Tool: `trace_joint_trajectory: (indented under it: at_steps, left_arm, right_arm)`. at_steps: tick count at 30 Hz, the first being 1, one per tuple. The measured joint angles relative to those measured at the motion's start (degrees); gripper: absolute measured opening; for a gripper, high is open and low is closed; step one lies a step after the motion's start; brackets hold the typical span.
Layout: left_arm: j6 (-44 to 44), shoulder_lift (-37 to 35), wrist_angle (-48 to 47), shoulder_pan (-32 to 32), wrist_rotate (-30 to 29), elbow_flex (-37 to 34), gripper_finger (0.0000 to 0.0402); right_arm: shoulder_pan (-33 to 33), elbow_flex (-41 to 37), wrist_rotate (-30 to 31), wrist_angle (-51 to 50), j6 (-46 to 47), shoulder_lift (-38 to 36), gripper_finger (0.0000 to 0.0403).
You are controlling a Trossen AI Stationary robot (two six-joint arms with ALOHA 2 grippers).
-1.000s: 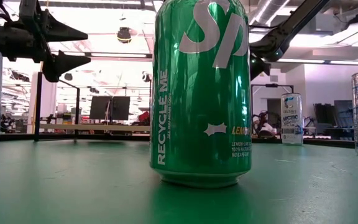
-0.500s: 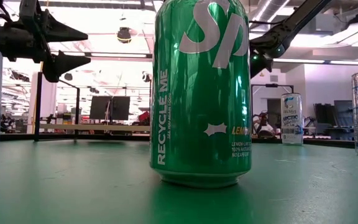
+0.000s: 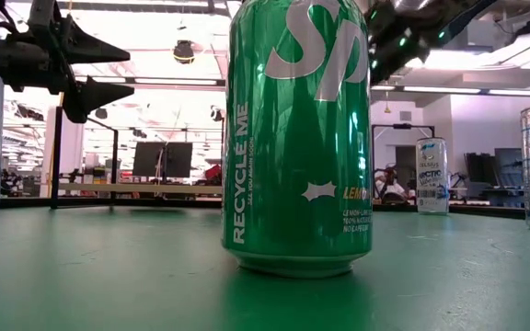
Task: Place canned beverage on shelf
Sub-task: Put the top green soda can on the shelf
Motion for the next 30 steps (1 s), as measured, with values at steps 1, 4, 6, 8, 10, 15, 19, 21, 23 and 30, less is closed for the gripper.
trace_joint_trajectory:
  at_steps: [1, 4, 6, 8, 10, 15, 19, 21, 23, 30]
  left_arm:
    - [0.0, 0.0, 0.0, 0.0, 0.0, 0.0, 0.0332]
    - [0.1, 0.0, 0.0, 0.0, 0.0, 0.0, 0.0332]
    - [0.4, 0.0, 0.0, 0.0, 0.0, 0.0, 0.0332]
    - [0.4, 0.0, 0.0, 0.0, 0.0, 0.0, 0.0332]
    - [0.4, 0.0, 0.0, 0.0, 0.0, 0.0, 0.0332]
    - [0.4, 0.0, 0.0, 0.0, 0.0, 0.0, 0.0332]
    - [0.4, 0.0, -0.2, 0.0, 0.0, 0.0, 0.0332]
    - [0.4, 0.0, -0.2, 0.0, 0.0, 0.0, 0.0332]
    - [0.4, 0.0, -0.3, 0.0, 0.0, 0.0, 0.0332]
    - [0.1, 0.0, -0.3, 0.0, 0.5, 0.0, 0.0332]
  right_arm:
    - [0.2, 0.1, 0.0, 1.1, -0.6, -1.5, 0.0274]
    - [1.5, 0.1, -0.2, 3.6, -1.9, -4.7, 0.0274]
    - [2.8, 0.1, -0.2, 5.8, -3.0, -6.0, 0.0274]
    - [4.1, 0.6, -0.5, 7.1, -4.2, -6.9, 0.0274]
    - [5.3, 2.3, -2.4, 6.9, -5.0, -6.8, 0.0274]
    - [9.1, 9.6, -7.9, 4.6, -5.1, -1.4, 0.0274]
    - [11.9, 17.7, -12.4, 0.7, -5.8, 6.4, 0.0274]
    - [12.7, 21.7, -14.9, -0.6, -5.9, 10.5, 0.0274]
    - [13.2, 25.1, -16.3, -1.7, -5.9, 14.6, 0.0274]
    - [12.8, 35.2, -18.7, -5.0, -5.7, 28.4, 0.0274]
